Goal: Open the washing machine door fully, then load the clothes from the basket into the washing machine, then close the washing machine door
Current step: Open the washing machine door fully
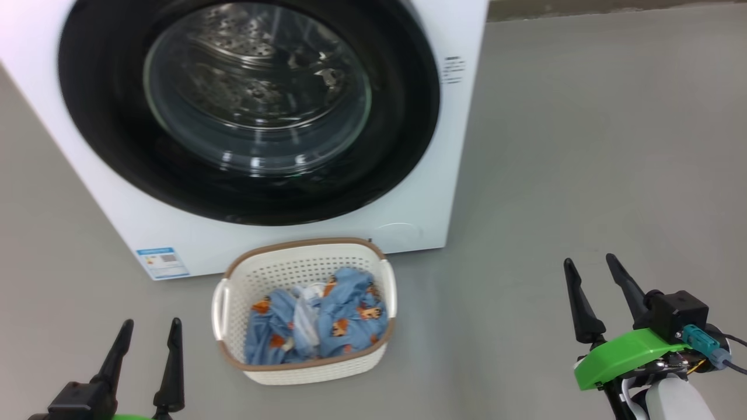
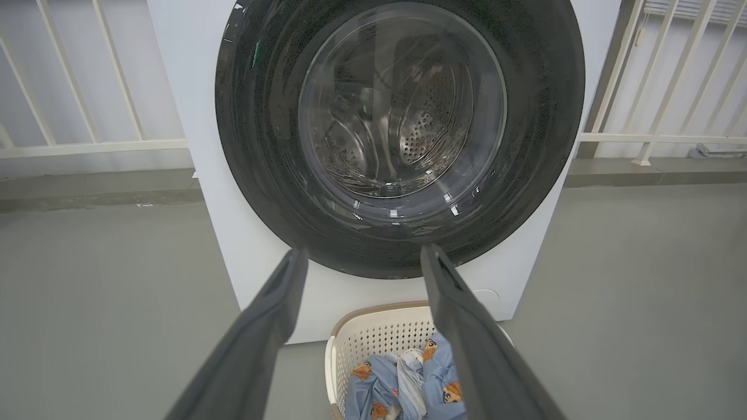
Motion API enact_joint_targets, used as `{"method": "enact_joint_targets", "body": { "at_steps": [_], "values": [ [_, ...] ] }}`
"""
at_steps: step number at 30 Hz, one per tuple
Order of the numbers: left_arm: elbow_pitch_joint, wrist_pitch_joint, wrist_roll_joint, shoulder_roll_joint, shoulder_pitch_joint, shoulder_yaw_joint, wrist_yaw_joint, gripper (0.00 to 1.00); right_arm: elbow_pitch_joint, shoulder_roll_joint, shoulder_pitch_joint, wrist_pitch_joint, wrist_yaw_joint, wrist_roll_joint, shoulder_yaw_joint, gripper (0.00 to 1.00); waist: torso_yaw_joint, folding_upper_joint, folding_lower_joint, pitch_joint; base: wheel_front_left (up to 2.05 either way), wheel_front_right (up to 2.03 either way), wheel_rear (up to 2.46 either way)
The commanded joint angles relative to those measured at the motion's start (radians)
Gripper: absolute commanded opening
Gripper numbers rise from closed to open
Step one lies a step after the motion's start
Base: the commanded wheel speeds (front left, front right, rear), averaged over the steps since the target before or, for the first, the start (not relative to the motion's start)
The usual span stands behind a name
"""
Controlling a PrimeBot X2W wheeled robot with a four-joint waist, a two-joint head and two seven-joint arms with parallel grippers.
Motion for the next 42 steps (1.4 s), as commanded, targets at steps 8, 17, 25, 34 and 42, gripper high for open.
{"method": "enact_joint_targets", "body": {
  "at_steps": [8,17,25,34,42],
  "values": [
    [-0.049,-0.012,-0.010,0.014,-0.044,0.031,-0.003,1.00,-0.046,0.001,-0.015,-0.012,-0.001,-0.001,0.001,1.00,0.001,0.0000,0.0000,0.005,1.03,1.03,-2.05],
    [-0.053,-0.012,-0.001,0.007,-0.041,0.040,-0.003,1.00,-0.054,0.004,-0.016,-0.012,-0.001,-0.001,0.001,1.00,0.004,0.0000,0.0000,0.008,0.37,0.37,-0.73],
    [-0.062,-0.012,0.016,0.002,-0.030,0.042,-0.003,1.00,-0.052,0.004,-0.019,-0.012,-0.001,0.006,0.014,1.00,0.004,0.0000,0.0000,0.010,0.00,0.00,0.00],
    [-0.081,-0.012,0.009,-0.005,-0.022,0.052,-0.003,1.00,-0.056,0.002,-0.042,-0.012,-0.001,0.033,0.016,1.00,0.004,0.0000,0.0000,0.028,0.00,0.00,0.00],
    [-0.118,-0.012,0.043,-0.018,-0.017,0.055,-0.003,1.00,-0.079,0.003,-0.110,-0.012,-0.001,0.161,-0.009,1.00,0.016,0.0000,0.0000,0.068,0.00,0.00,0.00]
  ]
}}
